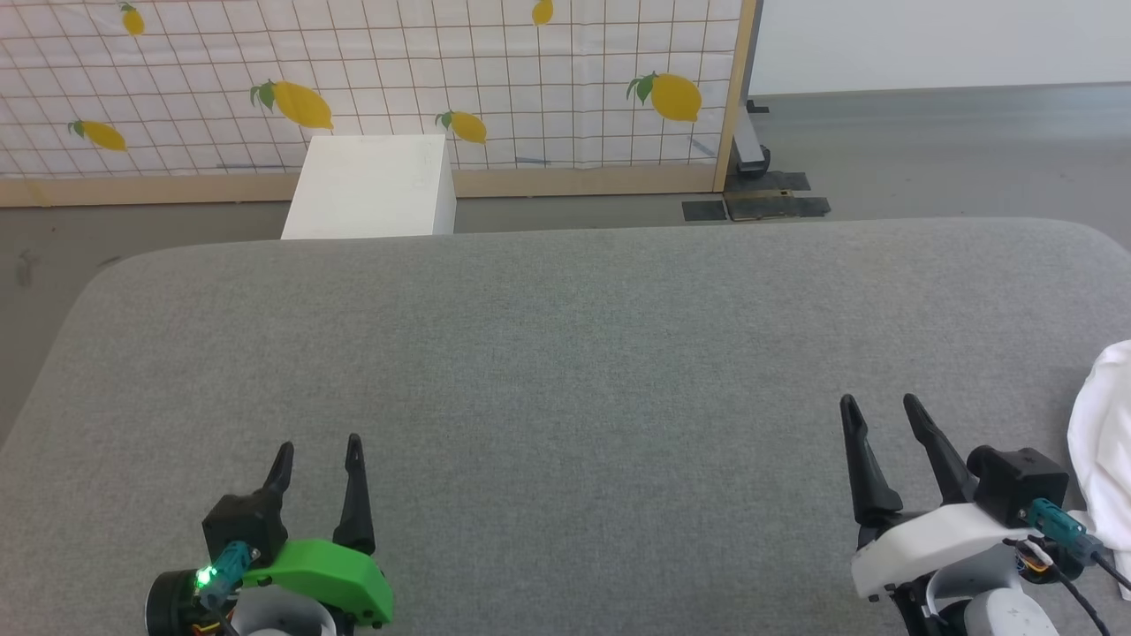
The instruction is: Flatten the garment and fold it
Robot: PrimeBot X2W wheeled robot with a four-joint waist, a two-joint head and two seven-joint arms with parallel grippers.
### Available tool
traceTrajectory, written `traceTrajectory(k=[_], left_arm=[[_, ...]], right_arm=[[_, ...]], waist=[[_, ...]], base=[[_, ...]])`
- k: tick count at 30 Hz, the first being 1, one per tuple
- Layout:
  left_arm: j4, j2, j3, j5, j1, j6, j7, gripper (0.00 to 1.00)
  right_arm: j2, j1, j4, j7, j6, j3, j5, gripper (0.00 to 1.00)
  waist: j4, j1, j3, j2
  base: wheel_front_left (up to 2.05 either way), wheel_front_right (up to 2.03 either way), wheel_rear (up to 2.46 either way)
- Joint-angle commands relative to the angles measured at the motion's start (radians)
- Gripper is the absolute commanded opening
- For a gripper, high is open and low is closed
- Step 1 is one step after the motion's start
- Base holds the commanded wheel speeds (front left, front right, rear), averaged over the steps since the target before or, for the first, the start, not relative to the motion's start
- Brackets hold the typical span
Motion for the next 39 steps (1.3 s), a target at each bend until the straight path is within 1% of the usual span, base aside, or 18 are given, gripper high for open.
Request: traceTrajectory(k=[1,12,13,39], left_arm=[[0.005,0.006,-0.004,0.006,-0.012,0.005,-0.007,1.0],[0.008,0.011,-0.009,-0.001,-0.015,0.015,-0.006,1.0],[0.005,0.004,-0.008,0.0,-0.001,0.012,-0.002,0.0],[-0.038,-0.009,0.004,0.039,0.004,0.004,0.036,0.0]], right_arm=[[0.002,0.006,0.004,0.003,-0.002,0.0,0.006,1.0],[0.002,0.002,0.01,0.005,-0.002,0.005,0.01,1.0],[0.0,0.0,0.008,0.003,0.0,0.003,0.001,0.0],[0.0,0.011,-0.038,0.035,0.0,0.004,-0.041,0.0]], waist=[[0.0,0.0001,0.0,0.0099],[-0.001,0.0001,-0.002,0.0099],[-0.001,0.0001,-0.002,0.0],[0.001,0.0001,0.005,0.0019]], base=[[0.0,0.0,0.0],[0.0,0.0,0.0],[0.0,0.0,0.0],[0.0,0.0,0.0]])
